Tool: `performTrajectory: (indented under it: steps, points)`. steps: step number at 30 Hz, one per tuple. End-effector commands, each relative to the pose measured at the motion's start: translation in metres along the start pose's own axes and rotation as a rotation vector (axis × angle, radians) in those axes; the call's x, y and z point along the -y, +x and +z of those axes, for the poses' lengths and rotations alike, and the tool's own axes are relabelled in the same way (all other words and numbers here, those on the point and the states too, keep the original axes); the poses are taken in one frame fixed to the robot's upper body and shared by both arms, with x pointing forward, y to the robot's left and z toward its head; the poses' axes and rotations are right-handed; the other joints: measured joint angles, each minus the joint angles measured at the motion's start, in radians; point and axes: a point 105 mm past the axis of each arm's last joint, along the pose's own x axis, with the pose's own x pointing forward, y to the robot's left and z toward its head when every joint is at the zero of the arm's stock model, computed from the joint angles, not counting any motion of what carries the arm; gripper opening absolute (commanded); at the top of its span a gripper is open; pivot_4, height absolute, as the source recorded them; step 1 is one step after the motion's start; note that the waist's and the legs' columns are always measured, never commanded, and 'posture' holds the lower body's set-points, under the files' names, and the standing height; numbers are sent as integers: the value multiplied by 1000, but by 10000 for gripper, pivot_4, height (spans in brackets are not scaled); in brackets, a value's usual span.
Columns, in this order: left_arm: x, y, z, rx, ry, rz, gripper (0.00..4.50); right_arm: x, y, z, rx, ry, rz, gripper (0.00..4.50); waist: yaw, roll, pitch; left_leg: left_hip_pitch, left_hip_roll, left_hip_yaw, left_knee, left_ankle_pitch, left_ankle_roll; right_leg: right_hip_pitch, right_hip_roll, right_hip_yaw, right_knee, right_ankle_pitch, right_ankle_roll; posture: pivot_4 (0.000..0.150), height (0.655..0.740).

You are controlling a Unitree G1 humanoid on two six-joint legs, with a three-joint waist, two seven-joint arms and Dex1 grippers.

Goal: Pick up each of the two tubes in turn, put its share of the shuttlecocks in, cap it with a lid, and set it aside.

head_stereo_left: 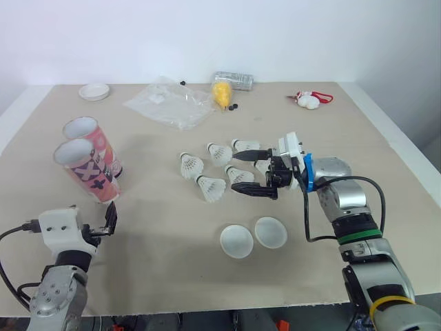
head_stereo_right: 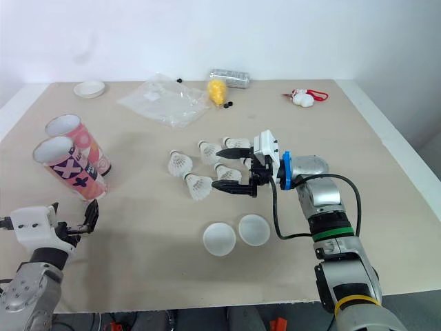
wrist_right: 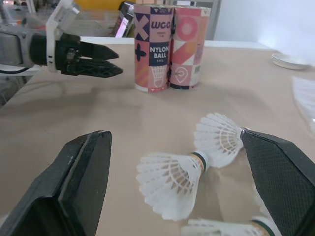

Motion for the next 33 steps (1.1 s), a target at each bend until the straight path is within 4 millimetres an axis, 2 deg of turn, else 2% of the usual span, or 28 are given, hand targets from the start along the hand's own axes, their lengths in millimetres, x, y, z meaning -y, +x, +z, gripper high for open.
performTrajectory:
  steps: [1, 9, 18, 24, 33]
  points:
    - [-9, 11, -2, -5, 15, 35, 44733, 6, -7, 11, 19, -56, -35, 45000, 1, 0, 0, 0, 0, 0, 0, 0, 0, 0, 1, 0, 0, 1, -2, 1500, 7400]
    - [-2, 31, -5, -10, 20, -4, 44733, 3, -9, 10, 15, -63, -46, 45000, 2, 0, 0, 0, 1, -1, 0, 0, 0, 0, 2, 0, 0, 2, -3, 1500, 7400]
    - [-13, 51, -8, -7, 33, -5, 44733, 6, -10, 11, 12, -73, -65, 45000, 2, 0, 0, 0, 1, -1, -1, 0, 0, 0, 2, 0, 0, 2, -3, 1500, 7400]
    - [-11, 66, -9, -4, 67, -60, 44733, 8, -8, 13, 16, -81, -68, 45000, 2, 0, 0, 0, 1, -1, -1, 0, 0, -1, 2, 0, 0, 2, -3, 1500, 7400]
    - [-11, 77, -15, -12, 101, -121, 44733, 8, -9, 14, 10, -86, -75, 45000, 2, 0, 0, 0, 1, -1, -2, 0, 0, -1, 2, 0, 0, 2, -4, 1500, 7400]
